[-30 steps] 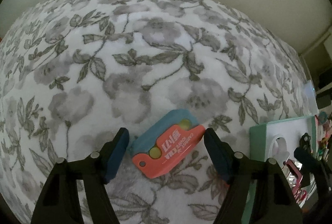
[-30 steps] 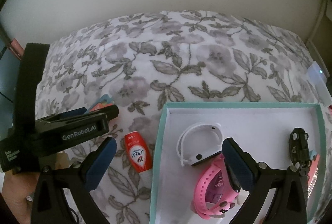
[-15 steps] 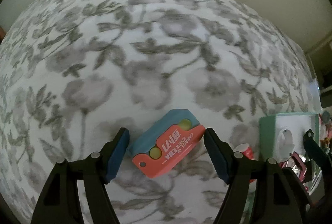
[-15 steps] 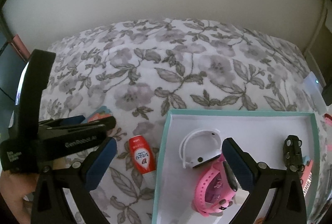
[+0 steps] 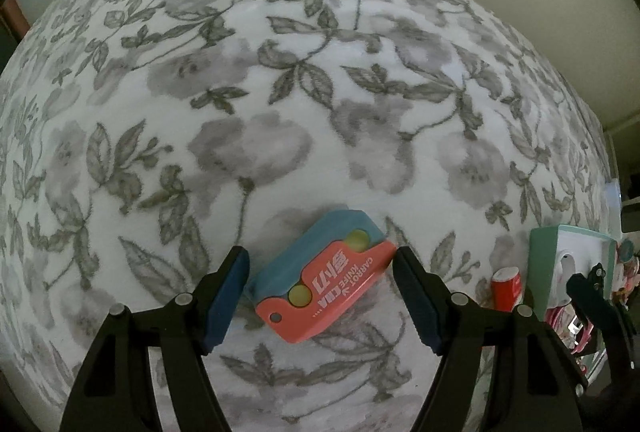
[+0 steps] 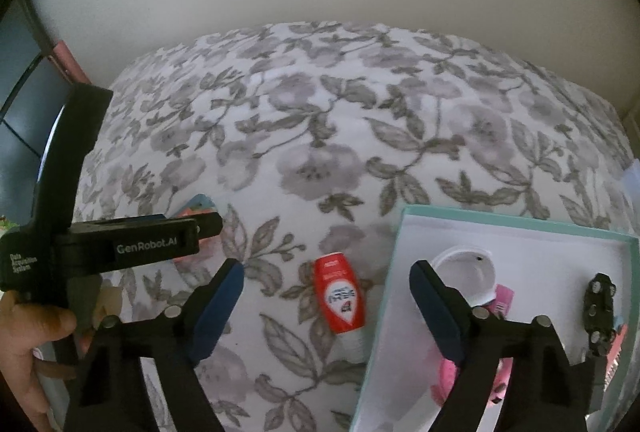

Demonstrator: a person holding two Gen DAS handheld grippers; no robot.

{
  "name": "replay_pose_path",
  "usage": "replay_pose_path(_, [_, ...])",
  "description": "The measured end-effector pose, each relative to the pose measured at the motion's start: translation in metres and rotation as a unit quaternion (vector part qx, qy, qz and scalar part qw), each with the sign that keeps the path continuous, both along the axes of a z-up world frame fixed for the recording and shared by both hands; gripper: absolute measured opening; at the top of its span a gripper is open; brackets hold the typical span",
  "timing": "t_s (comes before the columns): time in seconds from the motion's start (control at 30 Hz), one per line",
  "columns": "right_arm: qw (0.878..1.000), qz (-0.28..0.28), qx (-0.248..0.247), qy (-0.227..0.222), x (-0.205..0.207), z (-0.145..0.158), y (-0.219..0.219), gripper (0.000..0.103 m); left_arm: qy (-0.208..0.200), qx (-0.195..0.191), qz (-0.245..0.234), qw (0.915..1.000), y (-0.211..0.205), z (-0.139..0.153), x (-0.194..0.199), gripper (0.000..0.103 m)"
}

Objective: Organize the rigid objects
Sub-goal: 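Close the right gripper around the red bottle while the left holds the case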

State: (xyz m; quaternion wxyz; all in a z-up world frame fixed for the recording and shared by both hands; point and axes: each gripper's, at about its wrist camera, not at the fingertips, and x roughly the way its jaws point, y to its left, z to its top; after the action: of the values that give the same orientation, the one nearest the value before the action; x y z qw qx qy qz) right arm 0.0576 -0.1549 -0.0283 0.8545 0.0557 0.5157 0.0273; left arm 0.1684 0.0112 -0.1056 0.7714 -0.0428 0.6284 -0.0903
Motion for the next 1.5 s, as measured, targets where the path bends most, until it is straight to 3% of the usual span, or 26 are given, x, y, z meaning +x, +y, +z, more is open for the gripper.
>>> replay_pose_path(0.33, [0.999, 0.028, -0.024, 0.027, 0.008, -0.020, 0.015, 0.059, 0.002, -0.006, -0.003, 1.0000, 0.002, 0.000, 0.000, 0.076])
replay_pose_path(0.57, [0.997, 0.028, -0.057, 0.039, 0.012, -0.034, 0.019, 0.052, 0.002, 0.005, -0.008, 1.0000, -0.009, -0.004, 0.005, 0.075])
replay_pose_path(0.7, [0.997, 0.035, -0.051, 0.050, 0.012, -0.038, 0.022, 0.049, 0.002, 0.003, -0.006, 1.0000, -0.012, -0.006, 0.004, 0.075])
replay_pose_path(0.93, [0.996, 0.044, -0.049, 0.055, 0.010, -0.038, 0.022, 0.034, 0.000, 0.009, -0.010, 0.9999, -0.017, -0.005, 0.002, 0.075])
replay_pose_path(1.3, [0.993, 0.064, -0.074, 0.065, 0.001, -0.041, 0.034, 0.035, -0.009, 0.056, -0.039, 0.9976, -0.044, -0.008, -0.004, 0.075])
replay_pose_path(1.5, [0.993, 0.060, -0.066, 0.074, 0.000, -0.042, 0.030, 0.036, -0.011, 0.058, -0.041, 0.9974, -0.051, -0.008, -0.005, 0.075])
